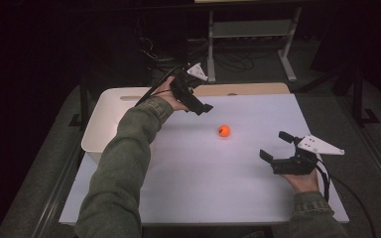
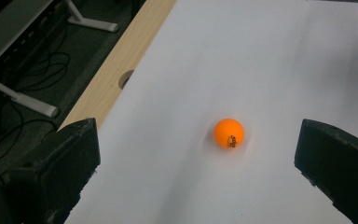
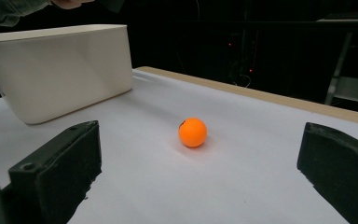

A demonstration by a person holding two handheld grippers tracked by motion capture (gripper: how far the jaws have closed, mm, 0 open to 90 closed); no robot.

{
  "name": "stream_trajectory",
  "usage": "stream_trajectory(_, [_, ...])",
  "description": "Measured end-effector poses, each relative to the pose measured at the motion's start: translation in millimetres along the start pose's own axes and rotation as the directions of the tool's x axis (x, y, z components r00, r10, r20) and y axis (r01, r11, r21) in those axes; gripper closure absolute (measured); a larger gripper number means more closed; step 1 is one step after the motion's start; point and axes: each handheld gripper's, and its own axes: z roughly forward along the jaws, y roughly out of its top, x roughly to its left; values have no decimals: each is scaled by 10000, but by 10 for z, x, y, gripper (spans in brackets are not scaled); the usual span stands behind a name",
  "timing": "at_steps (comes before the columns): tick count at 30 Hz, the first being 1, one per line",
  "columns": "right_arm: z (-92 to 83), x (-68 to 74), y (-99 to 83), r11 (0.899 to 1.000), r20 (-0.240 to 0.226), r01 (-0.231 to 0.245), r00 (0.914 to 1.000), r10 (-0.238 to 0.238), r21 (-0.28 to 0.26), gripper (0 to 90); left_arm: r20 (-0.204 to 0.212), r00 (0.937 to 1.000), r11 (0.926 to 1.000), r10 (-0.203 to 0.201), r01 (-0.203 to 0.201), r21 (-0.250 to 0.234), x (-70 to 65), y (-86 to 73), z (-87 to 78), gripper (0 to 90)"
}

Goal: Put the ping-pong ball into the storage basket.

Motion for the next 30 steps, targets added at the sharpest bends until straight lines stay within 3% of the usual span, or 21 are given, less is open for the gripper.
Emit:
stream_trajectory(18, [34,-9,-4,10000,-142,2,9999,-3,-20,0,250,9997,9986,34,-47,527,65,-3,314,0])
stream_trajectory(30, [19,-23,-5,9999,-63,-87,9999,87,-50,0,604,9967,9927,545,-606,1040,73,5,484,0])
